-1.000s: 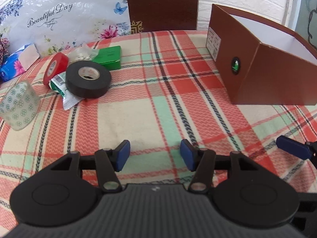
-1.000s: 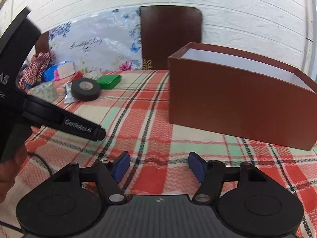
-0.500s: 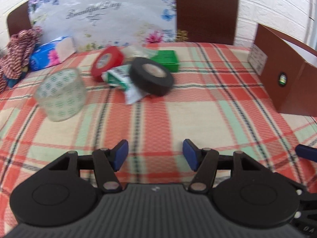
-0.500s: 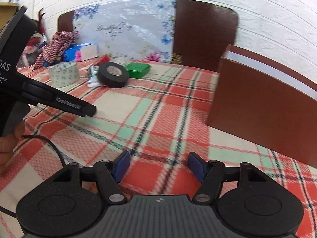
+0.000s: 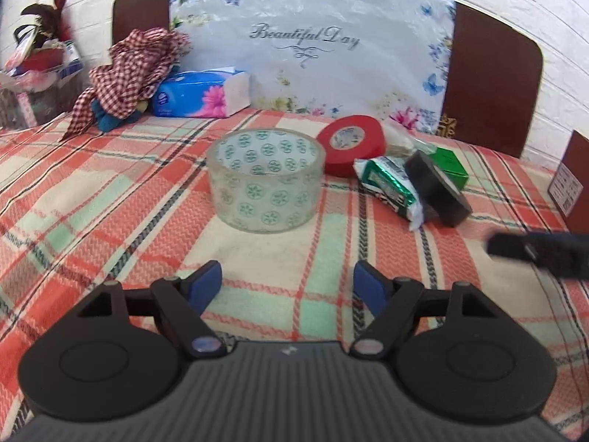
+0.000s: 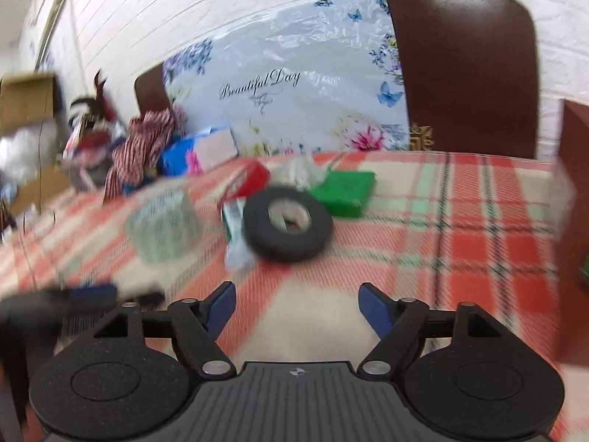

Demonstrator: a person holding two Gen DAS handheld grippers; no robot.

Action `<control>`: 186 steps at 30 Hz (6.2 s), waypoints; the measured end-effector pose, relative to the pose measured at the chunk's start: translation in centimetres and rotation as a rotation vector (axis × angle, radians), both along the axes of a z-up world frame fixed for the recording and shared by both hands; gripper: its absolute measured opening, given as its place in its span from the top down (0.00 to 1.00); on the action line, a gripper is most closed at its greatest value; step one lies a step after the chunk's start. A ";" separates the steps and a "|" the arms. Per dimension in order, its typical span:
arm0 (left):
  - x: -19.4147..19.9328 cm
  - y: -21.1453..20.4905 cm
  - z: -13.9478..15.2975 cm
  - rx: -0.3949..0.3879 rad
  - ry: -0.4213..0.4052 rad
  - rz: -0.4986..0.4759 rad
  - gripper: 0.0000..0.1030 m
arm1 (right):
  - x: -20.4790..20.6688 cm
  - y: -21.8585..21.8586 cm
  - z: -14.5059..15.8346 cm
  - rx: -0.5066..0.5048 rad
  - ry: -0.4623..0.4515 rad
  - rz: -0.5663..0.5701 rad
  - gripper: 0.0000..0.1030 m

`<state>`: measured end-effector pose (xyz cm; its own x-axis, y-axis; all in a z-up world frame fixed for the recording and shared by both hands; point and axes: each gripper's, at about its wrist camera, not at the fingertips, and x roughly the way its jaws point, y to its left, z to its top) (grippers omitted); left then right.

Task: Organize objects
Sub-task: 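Move the left gripper back toward the black tape roll, then grasp the black electrical tape roll with the left gripper, then carry the black tape roll with the left gripper and release it into the brown box, then move the left gripper back over the table toward the clear tape roll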

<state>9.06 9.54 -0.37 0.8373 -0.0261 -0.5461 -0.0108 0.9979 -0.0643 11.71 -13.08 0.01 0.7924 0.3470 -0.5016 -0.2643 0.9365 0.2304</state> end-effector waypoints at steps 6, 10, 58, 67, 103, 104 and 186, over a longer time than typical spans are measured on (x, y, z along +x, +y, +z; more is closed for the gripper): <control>0.0 0.1 -0.3 -0.023 -0.004 -0.003 0.23 | 5.6 0.4 -0.6 0.160 0.068 -0.068 0.16; 0.1 0.1 -0.3 -0.025 -0.004 -0.007 0.22 | 7.3 0.6 -1.0 0.196 0.089 -0.049 0.25; -4.1 -18.7 2.0 -0.072 0.356 -0.592 0.68 | -16.7 -6.6 -1.8 -0.307 -0.019 -0.085 0.34; -4.3 -20.7 6.5 -0.075 0.280 -0.609 0.69 | -18.2 -7.7 0.3 -0.301 -0.155 -0.163 0.34; -3.6 -42.3 12.0 0.046 0.045 -0.860 0.65 | -20.2 -23.3 3.9 -0.299 -0.383 -0.777 0.26; -4.0 -42.0 12.0 0.058 0.045 -0.857 0.63 | -20.6 -22.9 3.7 -0.286 -0.374 -0.781 0.26; -6.3 -21.8 0.8 0.222 0.144 -0.415 0.25 | -16.7 -16.5 -1.7 0.010 -0.005 -0.642 0.26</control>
<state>2.72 -12.25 0.46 0.6967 -0.2115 -0.6855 0.3976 0.9092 0.1236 -4.98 -29.55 -1.69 0.8465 -0.1925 -0.4965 0.3471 0.9065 0.2403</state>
